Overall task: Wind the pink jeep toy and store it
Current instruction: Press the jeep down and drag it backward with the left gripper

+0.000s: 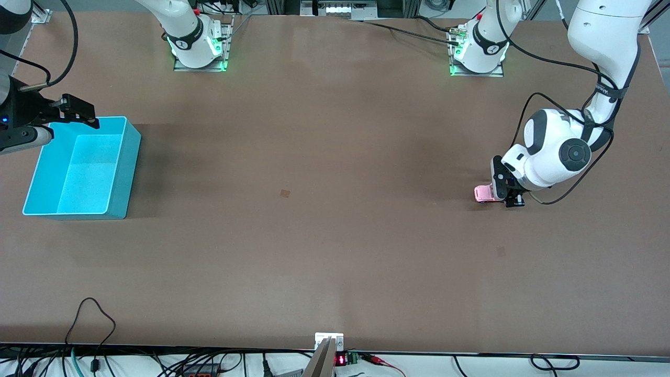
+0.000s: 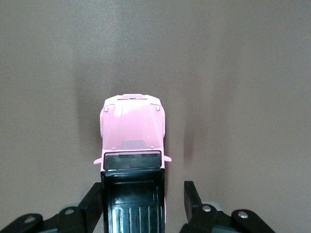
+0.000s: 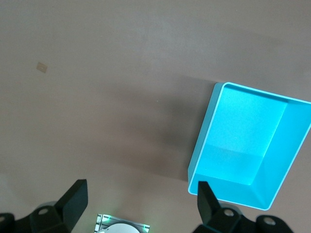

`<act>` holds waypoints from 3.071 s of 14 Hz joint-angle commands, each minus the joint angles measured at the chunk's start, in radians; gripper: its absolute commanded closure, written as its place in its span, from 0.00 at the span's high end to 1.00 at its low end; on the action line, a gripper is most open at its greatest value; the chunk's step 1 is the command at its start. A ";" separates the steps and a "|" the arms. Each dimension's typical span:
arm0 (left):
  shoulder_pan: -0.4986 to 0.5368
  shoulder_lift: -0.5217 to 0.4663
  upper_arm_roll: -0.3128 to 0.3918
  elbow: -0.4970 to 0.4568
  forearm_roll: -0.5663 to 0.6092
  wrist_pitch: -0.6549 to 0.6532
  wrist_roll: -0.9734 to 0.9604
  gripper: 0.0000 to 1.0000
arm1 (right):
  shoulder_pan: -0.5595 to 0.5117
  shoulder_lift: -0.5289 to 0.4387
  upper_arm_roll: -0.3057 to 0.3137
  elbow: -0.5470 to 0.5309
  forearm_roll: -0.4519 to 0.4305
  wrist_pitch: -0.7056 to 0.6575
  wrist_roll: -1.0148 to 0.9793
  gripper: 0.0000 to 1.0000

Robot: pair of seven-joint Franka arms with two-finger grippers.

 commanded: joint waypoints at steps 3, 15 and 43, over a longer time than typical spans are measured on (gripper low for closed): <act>0.005 -0.012 -0.001 -0.022 0.017 0.006 0.017 0.49 | 0.000 -0.009 -0.001 0.000 0.001 -0.014 0.002 1.00; 0.008 0.023 -0.001 -0.010 0.005 0.050 0.157 0.36 | 0.000 -0.009 -0.001 0.000 -0.001 -0.014 0.004 1.00; 0.169 0.118 0.014 0.047 0.151 0.055 0.118 0.26 | -0.002 -0.007 -0.001 -0.001 0.001 -0.014 0.004 1.00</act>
